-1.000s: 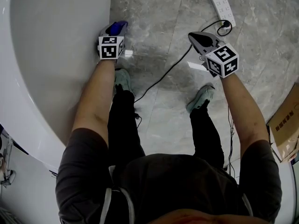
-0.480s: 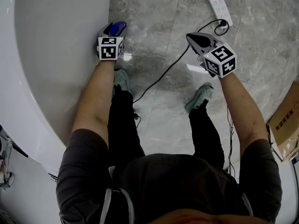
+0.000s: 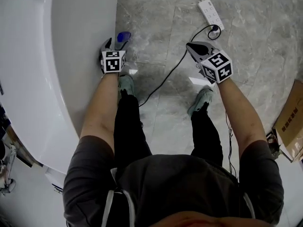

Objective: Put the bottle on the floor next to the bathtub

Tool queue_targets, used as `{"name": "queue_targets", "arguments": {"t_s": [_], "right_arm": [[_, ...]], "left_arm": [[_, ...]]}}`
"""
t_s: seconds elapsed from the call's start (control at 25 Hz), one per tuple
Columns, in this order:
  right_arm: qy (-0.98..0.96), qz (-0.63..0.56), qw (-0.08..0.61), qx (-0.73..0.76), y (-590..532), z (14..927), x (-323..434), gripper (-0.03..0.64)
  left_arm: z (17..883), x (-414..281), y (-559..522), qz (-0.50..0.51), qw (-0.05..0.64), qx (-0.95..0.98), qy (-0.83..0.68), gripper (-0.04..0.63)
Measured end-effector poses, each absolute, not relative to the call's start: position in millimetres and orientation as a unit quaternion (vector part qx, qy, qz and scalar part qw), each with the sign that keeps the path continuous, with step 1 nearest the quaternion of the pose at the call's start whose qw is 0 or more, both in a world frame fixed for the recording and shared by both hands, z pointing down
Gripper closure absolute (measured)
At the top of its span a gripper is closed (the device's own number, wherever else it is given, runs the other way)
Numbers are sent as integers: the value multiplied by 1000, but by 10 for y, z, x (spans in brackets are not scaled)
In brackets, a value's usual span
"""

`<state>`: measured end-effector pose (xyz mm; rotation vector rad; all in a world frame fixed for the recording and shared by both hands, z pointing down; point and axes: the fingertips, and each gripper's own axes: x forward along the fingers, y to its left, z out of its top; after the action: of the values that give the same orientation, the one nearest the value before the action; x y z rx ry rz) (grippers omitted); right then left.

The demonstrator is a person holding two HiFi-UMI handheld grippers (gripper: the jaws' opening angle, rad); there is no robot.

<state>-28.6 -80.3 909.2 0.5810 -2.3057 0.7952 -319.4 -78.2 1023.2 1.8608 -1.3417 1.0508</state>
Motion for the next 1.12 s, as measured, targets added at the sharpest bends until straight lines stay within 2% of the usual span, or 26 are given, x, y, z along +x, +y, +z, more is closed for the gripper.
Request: {"name": "queue_targets", "arguments": {"t_s": [0.24,0.4,0.68,0.88,1.12], "right_arm": [[-870,303,293,256,-781,7989,-63,624],[-871,302,281,265,-677,6943,153,624],[-882,263,258,294,-753,4939,449,624],[-888,236,222,326,-676,3710,620,624],[-899,191,199,339,-579,2691,737,624]], "left_arm": [[9083,-2895,-712,384,308,721,-488,278],[8025,-2432,-434,382,308,749,-445,278],[5809,-1864,-639,339,242,812,-408,288],[4312,-1715,-653,283,191,849,-403,347],[2906,-1576,-535,195,134,892,-384,423]]}}
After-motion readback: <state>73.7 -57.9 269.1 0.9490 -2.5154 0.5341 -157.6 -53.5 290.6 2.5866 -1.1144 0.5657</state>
